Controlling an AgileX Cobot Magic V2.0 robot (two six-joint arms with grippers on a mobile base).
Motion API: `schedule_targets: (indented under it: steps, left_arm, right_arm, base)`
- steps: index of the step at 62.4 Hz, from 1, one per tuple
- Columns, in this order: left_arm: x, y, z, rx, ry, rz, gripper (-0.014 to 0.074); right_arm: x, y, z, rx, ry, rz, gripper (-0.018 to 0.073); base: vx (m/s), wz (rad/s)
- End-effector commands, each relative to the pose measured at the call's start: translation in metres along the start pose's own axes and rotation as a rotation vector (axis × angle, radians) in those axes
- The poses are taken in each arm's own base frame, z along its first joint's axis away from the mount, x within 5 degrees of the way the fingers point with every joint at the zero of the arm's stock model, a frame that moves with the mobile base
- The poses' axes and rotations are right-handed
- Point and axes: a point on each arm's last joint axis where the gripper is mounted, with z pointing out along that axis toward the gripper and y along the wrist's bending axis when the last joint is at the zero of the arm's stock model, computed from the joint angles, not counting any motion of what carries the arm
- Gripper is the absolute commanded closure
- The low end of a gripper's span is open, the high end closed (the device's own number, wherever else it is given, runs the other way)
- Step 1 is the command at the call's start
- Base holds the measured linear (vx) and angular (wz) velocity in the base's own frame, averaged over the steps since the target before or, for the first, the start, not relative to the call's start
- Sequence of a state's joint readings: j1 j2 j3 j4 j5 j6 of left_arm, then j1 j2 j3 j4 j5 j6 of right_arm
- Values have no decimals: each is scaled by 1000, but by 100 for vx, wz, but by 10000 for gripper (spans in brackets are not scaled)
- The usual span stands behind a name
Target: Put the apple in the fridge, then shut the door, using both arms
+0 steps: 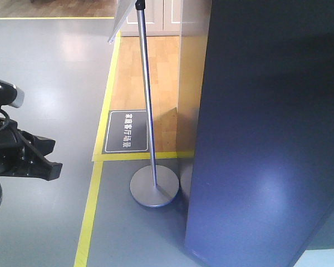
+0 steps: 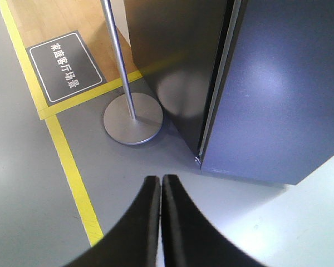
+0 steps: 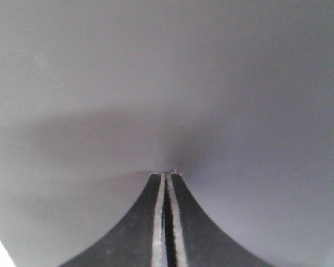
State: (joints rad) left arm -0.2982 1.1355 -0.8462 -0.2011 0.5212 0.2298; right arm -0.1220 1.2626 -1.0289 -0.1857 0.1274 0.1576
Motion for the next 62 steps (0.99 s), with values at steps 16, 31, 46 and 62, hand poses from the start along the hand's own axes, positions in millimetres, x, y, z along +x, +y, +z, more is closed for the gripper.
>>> schedule_targets:
  steps: [16, 31, 46, 62]
  left_arm:
    - [-14, 0, -11, -11, -108, -12, 603]
    - [-14, 0, -11, -11, -108, -12, 603]
    - [-14, 0, -11, -11, -108, -12, 603]
    - [-14, 0, -11, -11, -108, -12, 603]
  right_arm:
    - [-44, -2, 44, 3, -107, -8, 563]
    - [-54, -2, 82, 5, -107, -8, 563]
    - [-63, -1, 119, 6, -127, -7, 563]
    - [-65, -3, 140, 23, -61, 0, 563]
  base:
    - [0, 0]
    - [0, 0]
    - [0, 0]
    - [0, 0]
